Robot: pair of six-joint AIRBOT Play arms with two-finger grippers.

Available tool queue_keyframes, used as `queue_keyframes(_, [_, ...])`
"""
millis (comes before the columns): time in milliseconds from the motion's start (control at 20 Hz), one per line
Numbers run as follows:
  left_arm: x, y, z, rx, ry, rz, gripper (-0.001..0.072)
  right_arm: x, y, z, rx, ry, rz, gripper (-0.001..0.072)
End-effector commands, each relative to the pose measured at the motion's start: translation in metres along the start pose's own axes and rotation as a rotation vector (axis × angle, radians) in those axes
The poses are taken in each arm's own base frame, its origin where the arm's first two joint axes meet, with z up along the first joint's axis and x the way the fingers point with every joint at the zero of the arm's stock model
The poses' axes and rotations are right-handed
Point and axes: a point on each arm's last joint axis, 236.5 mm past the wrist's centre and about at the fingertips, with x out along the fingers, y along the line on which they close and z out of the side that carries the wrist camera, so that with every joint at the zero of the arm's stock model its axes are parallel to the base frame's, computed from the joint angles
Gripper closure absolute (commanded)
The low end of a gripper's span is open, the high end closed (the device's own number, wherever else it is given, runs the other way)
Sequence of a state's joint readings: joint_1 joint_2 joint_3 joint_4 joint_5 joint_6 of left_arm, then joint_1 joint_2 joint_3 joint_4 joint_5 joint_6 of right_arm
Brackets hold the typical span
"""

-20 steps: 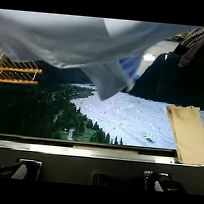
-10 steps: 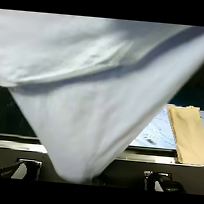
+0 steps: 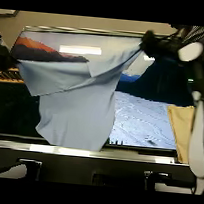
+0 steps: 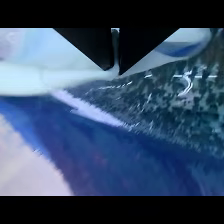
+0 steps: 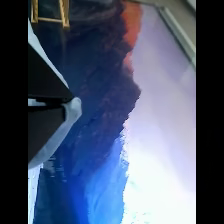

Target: Fold the clothes and pants, and hang the long-sleeved shirts on hangers.

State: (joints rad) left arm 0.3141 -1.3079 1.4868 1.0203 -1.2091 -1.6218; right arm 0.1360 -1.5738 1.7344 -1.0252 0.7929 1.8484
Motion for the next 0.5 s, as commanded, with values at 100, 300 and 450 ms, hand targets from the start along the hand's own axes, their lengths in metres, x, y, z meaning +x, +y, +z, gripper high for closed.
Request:
queue_keyframes(100, [0.144,0.063,-0.048,-0.097,0.235,0.059,0.0688,0.115,-0.068,-0.074,0.108,0.135,-0.086,0.0675])
queue_keyframes(300, [0.177,0.067,-0.071,-0.1,0.301,0.069,0.0687,0.125,-0.079,-0.086,0.132,0.164,-0.1,0.0664])
queue_keyframes(450, [0.177,0.063,-0.067,-0.069,0.288,0.062,0.0687,0.107,-0.081,-0.083,0.175,0.213,-0.099,0.0307])
